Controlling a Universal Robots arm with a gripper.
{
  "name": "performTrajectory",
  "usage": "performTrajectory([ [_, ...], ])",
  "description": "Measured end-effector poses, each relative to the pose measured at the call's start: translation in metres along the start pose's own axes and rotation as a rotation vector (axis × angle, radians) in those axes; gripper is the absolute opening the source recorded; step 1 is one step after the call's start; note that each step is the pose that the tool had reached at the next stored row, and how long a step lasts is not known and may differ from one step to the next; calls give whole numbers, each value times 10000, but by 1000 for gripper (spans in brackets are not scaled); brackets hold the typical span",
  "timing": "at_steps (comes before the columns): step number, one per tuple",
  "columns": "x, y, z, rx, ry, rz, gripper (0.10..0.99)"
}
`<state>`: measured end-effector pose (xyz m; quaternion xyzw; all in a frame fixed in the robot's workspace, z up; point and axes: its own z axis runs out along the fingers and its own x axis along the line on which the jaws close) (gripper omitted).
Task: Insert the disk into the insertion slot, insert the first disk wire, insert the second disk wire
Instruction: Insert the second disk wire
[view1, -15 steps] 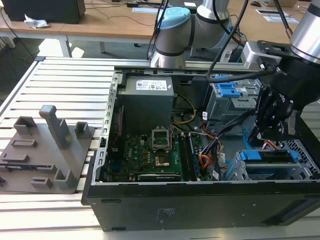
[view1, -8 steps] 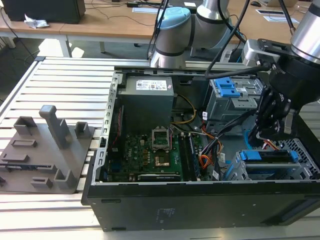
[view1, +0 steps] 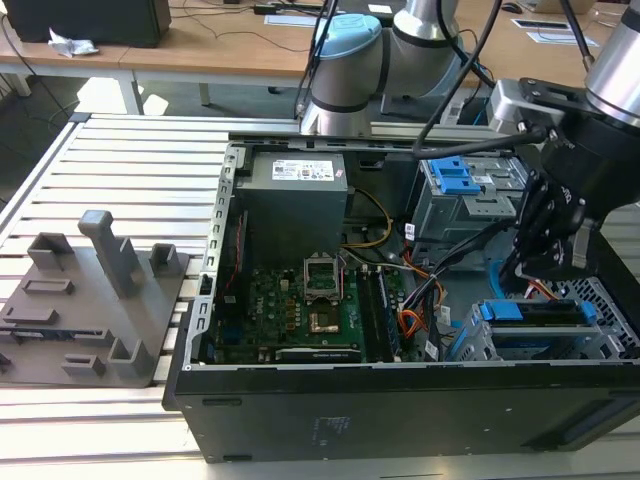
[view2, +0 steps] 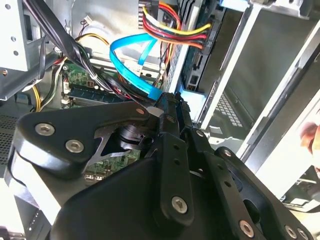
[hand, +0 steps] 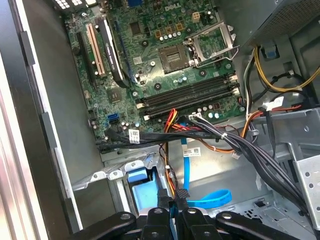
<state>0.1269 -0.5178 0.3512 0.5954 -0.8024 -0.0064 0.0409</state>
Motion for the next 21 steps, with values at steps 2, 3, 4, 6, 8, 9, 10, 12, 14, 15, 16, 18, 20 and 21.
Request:
performTrajectory([
  [2, -12, -39, -1, 4, 5, -104, 165],
  [3, -19, -62, -1, 7, 11, -183, 165],
  [4, -29, -91, 0, 15, 20, -362, 165],
  [6, -40, -131, 5, 59, 68, -1098, 165],
  [8, -42, -138, 8, 79, 89, -1451, 165],
  [9, -42, -141, 10, 90, 98, -1626, 165],
  [10, -43, -143, 13, 100, 107, -1817, 165],
  [12, -43, -146, 14, 112, 102, -2092, 165],
  [14, -45, -155, 13, 66, -165, -2212, 165],
  [15, -45, -160, 13, 45, -286, -2258, 165],
  [16, -44, -162, 13, 35, -344, -2280, 165],
  [18, -24, -171, 13, 3, -527, -2336, 165],
  [20, 2, -181, 14, -16, -631, -2359, 165],
  [21, 27, -188, 15, -24, -680, -2366, 165],
])
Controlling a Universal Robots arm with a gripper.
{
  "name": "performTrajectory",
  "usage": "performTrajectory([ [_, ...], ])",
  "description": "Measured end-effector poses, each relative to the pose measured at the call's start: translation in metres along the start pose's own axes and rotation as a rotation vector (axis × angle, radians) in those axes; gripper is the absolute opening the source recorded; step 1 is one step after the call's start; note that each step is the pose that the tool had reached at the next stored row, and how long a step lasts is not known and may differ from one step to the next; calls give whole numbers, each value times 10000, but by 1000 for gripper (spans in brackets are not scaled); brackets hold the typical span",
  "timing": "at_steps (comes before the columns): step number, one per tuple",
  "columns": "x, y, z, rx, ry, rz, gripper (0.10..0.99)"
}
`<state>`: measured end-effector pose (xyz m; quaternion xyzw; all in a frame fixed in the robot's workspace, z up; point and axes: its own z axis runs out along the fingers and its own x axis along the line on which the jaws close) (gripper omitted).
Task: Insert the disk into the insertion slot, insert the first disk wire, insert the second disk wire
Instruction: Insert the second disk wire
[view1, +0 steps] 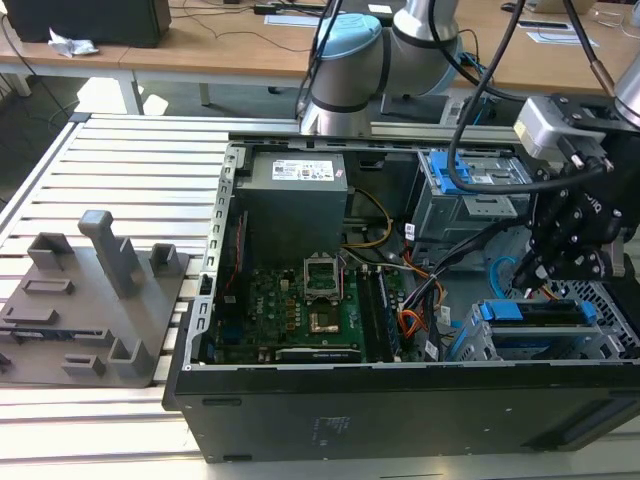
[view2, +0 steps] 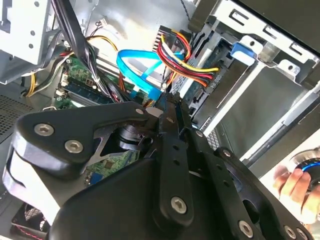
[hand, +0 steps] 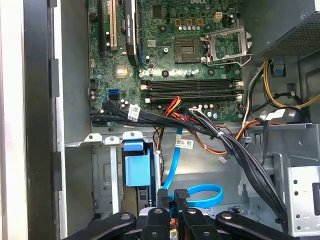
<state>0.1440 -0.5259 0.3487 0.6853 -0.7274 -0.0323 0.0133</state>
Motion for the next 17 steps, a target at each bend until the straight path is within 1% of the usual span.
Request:
performTrajectory([
  [2, 73, -4, -2, -3, -53, -3, 165],
  [3, 131, -7, -3, -5, -83, -5, 165],
  [4, 192, -12, -2, -9, -141, -9, 165],
  [6, 227, -21, -2, -15, -252, -15, 165],
  [7, 240, -33, -1, -19, -294, -18, 165],
  [10, 239, -84, 6, -26, -334, -21, 165],
  [17, 238, -134, 43, -31, -357, -21, 165],
])
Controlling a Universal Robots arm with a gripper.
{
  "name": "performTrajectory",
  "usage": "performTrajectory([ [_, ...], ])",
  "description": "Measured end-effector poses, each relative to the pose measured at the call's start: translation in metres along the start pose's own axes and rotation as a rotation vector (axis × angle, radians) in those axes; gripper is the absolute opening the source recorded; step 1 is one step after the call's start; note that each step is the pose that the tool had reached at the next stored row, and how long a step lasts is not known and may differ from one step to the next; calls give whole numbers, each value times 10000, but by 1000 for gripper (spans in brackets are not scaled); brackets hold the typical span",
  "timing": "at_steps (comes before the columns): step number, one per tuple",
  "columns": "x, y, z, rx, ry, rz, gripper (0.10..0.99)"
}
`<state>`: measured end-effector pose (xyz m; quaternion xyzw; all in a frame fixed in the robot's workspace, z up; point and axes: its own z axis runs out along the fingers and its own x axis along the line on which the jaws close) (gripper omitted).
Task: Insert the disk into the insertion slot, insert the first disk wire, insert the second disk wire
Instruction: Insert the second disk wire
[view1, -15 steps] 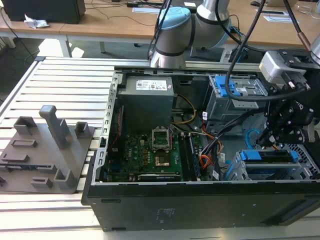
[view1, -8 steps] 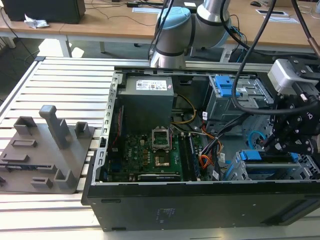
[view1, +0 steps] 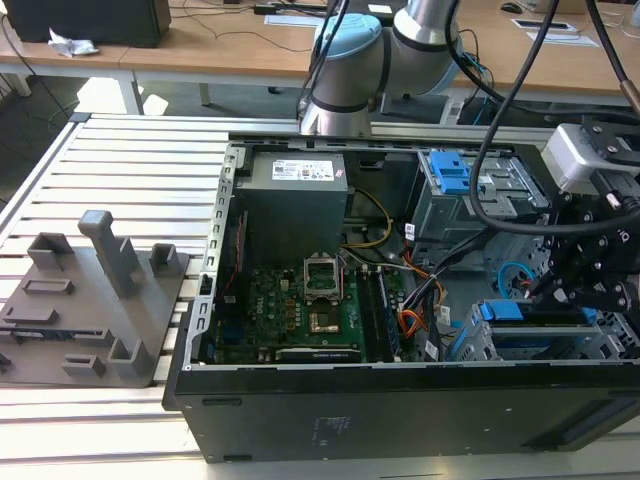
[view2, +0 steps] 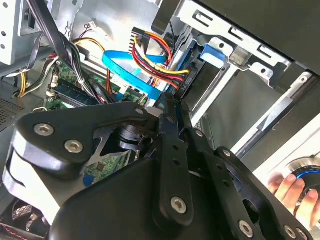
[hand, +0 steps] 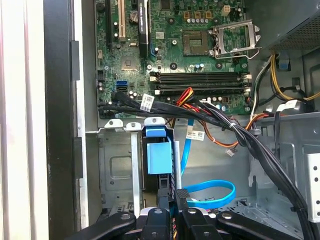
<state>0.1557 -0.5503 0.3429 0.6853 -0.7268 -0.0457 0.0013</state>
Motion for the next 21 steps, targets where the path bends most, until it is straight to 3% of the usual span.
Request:
performTrajectory([
  [6, 24, -10, 44, -6, -99, -8, 165],
  [15, 35, -12, 67, -7, -118, -9, 176],
  [16, 34, -10, 50, -6, -113, -9, 239],
  [21, 15, 1, -99, 3, -93, -7, 227],
])
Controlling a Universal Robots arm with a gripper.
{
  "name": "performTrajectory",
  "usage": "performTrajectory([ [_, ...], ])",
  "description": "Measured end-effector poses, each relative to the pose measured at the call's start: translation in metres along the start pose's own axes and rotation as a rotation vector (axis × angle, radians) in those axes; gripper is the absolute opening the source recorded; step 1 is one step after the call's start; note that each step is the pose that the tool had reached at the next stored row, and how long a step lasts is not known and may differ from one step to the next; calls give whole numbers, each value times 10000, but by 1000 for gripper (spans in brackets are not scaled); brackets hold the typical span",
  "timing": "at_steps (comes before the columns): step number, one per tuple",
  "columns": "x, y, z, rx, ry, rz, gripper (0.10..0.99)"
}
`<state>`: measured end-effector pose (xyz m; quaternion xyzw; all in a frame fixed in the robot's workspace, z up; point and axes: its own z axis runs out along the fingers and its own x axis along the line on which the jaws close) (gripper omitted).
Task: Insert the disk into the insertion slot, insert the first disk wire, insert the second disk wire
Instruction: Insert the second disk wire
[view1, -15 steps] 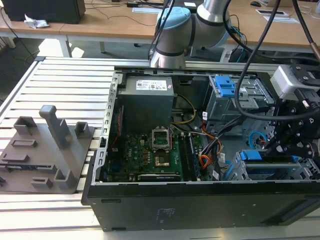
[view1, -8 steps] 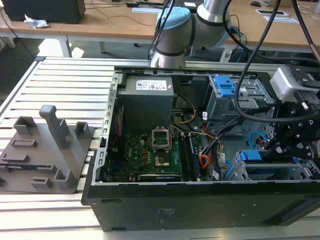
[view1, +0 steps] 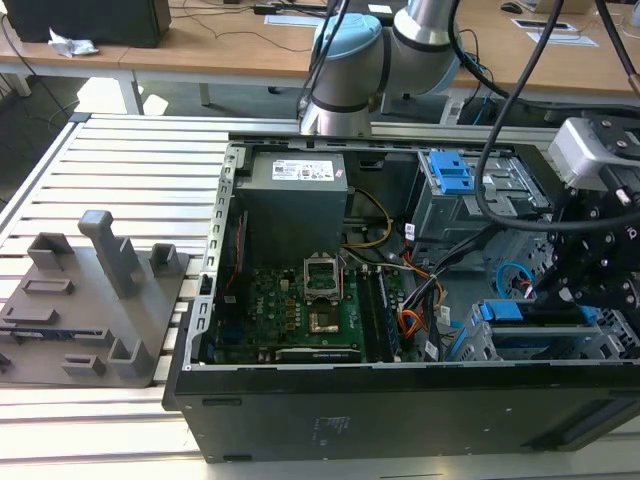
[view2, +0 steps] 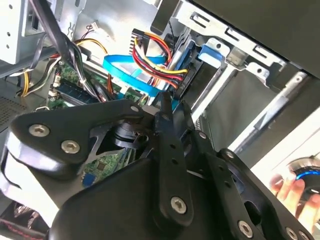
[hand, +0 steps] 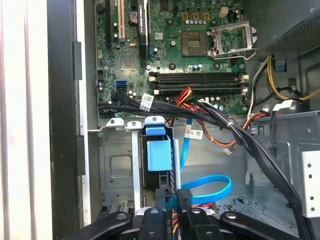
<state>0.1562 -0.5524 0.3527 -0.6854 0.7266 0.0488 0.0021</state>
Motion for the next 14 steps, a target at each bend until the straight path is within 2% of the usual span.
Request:
performTrajectory([
  [1, -4, 2, -34, 3, 9, 0, 227],
  [3, -15, 10, -135, 16, 40, 1, 106],
  [4, -21, 15, -202, 25, 65, 3, 106],
  [5, -24, 18, -237, 27, 71, 3, 106],
  [7, -25, 19, -259, 28, 73, 3, 106],
  [14, -25, 19, -262, 28, 75, 3, 106],
])
